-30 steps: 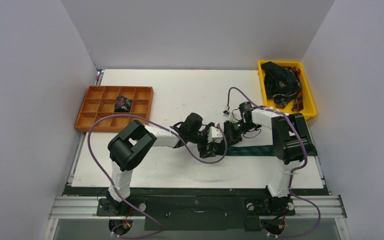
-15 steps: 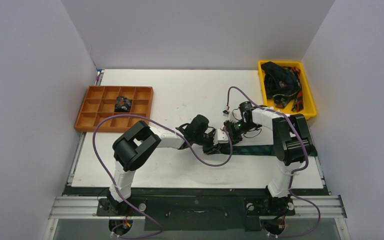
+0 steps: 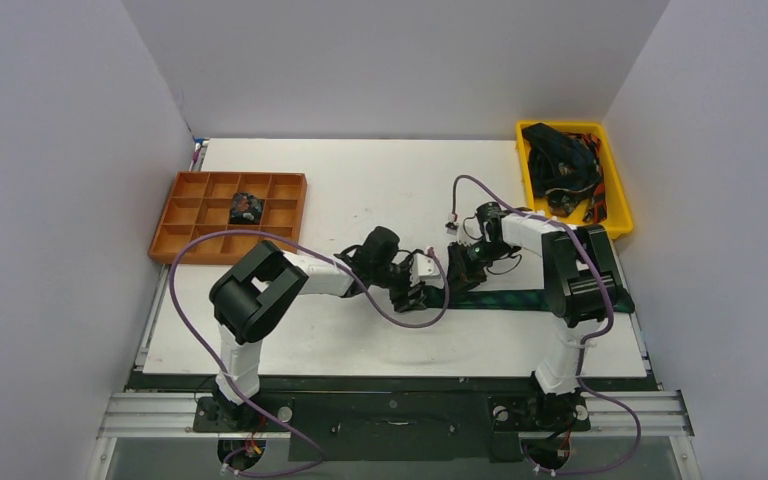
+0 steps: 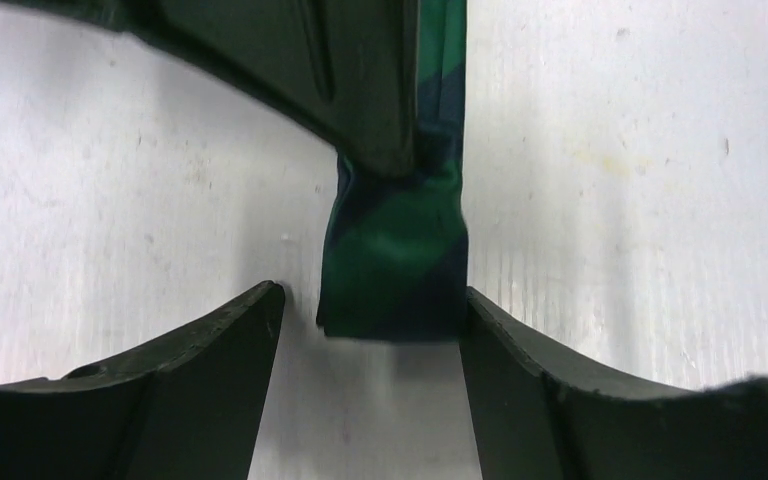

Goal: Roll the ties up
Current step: Roll the tie at the center of the board.

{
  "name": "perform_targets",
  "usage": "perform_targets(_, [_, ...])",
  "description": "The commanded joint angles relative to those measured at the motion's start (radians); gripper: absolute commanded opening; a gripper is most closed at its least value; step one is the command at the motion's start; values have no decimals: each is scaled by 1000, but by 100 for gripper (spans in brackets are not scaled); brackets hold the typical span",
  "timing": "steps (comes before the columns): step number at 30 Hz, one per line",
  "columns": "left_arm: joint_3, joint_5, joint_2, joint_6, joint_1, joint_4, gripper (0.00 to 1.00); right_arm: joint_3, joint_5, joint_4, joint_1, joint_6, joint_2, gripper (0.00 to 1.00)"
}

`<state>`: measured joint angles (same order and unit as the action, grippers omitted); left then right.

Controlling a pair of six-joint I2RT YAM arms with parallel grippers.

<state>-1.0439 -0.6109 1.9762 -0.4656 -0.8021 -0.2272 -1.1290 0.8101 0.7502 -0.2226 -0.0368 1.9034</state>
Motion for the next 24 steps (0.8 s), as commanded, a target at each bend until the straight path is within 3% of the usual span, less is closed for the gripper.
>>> perform_targets(1, [59,-29,-34,3,34,4,62,9,-301,-32,-21,74,48,0])
perform_targets(8, [50,-104,-17,95,27,-112,65,46,-433,-38,-46,102,31,0])
perform_targets(14, [58,-88,38,299,-2,-354,68,30,-307,-74,-37,82,60,0])
perform_targets(18, [84,-45,82,336,-14,-430,53,5,-179,-98,-42,59,85,0])
perform_targets(19, [105,-37,87,326,-11,-436,44,-2,-155,-109,-48,53,87,0])
perform_targets(24, [188,-24,53,265,6,-374,23,-13,-107,-142,-60,18,79,0])
